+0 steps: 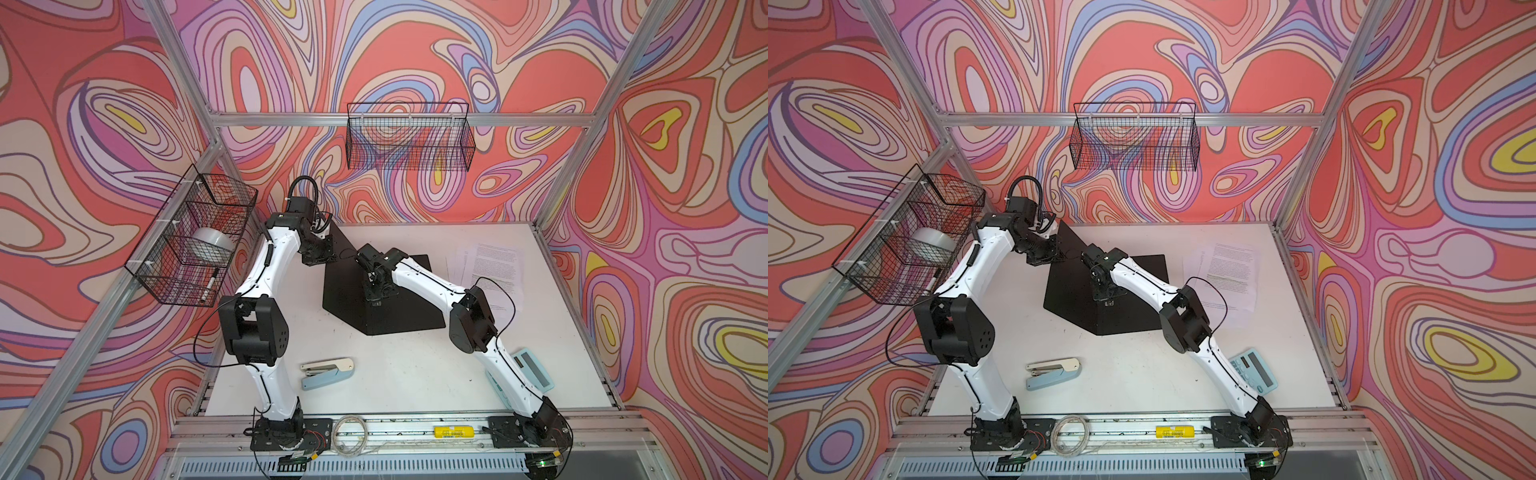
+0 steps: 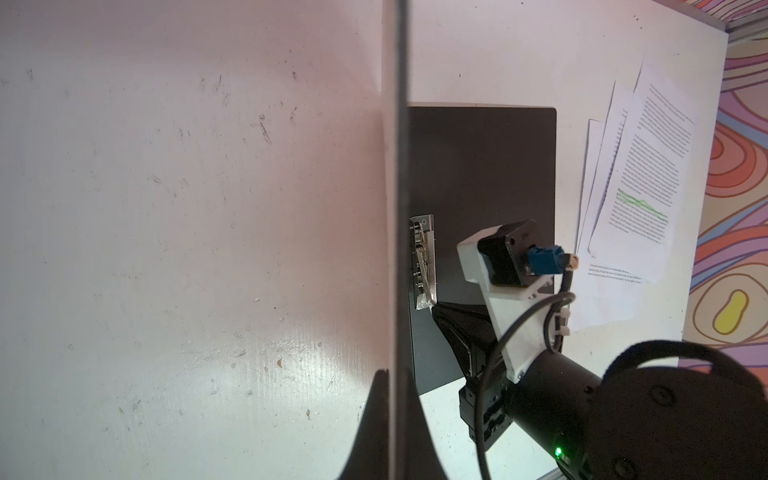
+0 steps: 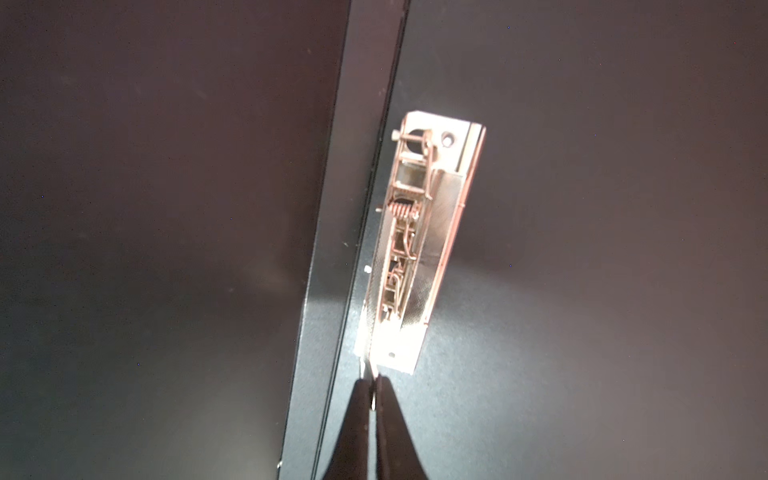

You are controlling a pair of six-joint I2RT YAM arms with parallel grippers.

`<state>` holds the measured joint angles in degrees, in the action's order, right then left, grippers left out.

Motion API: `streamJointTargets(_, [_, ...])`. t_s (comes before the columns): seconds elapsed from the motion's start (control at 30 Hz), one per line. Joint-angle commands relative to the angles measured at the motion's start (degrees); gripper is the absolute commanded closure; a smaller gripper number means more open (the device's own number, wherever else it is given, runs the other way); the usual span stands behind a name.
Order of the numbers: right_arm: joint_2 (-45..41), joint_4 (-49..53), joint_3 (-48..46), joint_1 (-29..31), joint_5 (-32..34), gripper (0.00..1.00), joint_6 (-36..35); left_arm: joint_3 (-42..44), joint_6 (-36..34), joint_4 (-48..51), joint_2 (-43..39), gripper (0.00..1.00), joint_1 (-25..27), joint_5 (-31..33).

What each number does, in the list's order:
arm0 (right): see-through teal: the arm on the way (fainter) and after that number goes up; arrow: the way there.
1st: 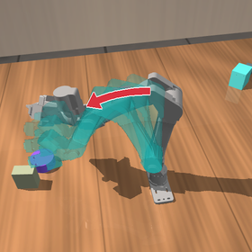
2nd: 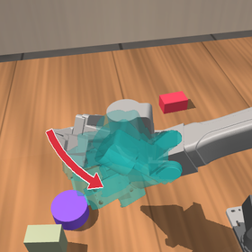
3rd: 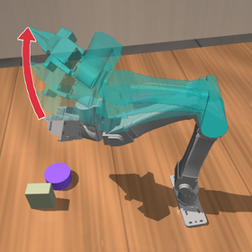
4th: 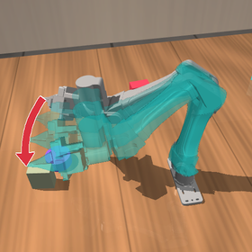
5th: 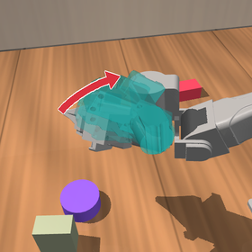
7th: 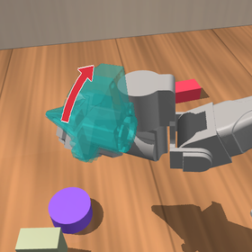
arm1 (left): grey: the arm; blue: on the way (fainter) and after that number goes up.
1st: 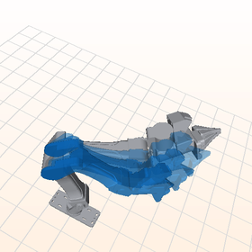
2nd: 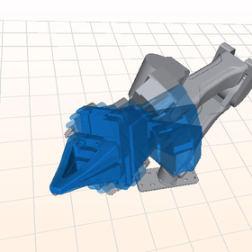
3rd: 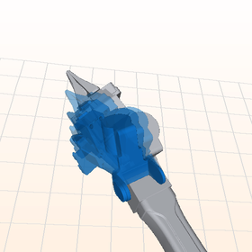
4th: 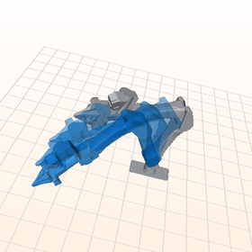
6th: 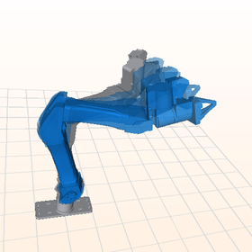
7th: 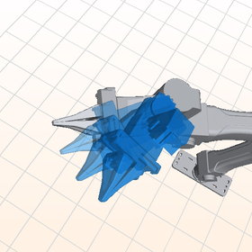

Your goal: Put the files into the folder

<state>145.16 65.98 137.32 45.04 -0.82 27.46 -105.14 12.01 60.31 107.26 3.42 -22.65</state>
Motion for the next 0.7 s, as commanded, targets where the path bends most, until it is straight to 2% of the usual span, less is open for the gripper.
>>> streamJointTargets(0.0, [-1.3,2.0,1.1,-0.7,3.1,0.98,-1.1,-2.1,-0.9,1.9,-1.3,1.0,-0.1,-0.1])
streamJointTargets(0.67, [-1.0,-0.4,3.2,-1.4,2.4,0.97,-1.7,-2.8,-0.9,2.1,-0.8,1.0,-0.1,-0.2])
